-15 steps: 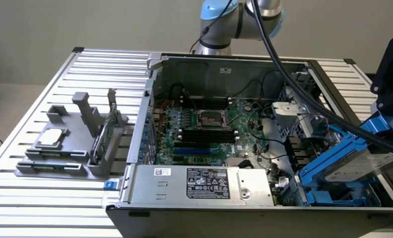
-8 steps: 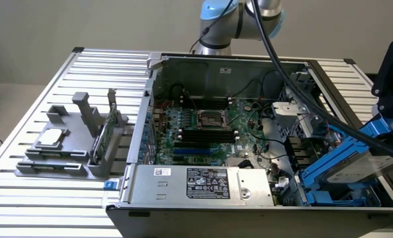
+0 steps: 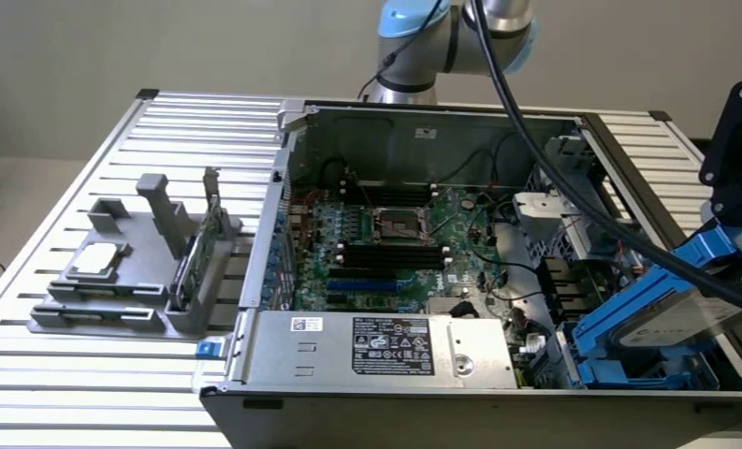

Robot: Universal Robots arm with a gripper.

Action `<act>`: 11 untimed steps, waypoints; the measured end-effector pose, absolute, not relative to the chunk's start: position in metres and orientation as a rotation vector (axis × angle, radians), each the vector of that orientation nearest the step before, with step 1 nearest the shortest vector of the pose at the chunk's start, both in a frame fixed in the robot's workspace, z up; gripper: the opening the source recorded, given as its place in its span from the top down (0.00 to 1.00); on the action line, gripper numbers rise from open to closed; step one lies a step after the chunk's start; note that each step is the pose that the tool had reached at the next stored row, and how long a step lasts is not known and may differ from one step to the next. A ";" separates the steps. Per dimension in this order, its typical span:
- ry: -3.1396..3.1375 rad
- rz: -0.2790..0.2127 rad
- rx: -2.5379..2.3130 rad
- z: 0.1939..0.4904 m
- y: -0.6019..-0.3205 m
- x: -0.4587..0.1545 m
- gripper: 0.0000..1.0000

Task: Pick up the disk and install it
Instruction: 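Pick up the disk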

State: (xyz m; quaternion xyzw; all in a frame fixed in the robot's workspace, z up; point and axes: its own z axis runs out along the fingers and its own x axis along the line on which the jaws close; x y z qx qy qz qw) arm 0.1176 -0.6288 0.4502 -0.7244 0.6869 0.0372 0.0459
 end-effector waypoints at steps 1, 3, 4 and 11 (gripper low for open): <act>2.097 0.113 -2.211 0.450 -0.629 0.118 0.67; 2.096 0.112 -2.211 0.450 -0.629 0.118 0.67; 2.096 0.112 -2.211 0.450 -0.629 0.117 0.67; 2.095 0.107 -2.208 0.448 -0.629 0.117 0.67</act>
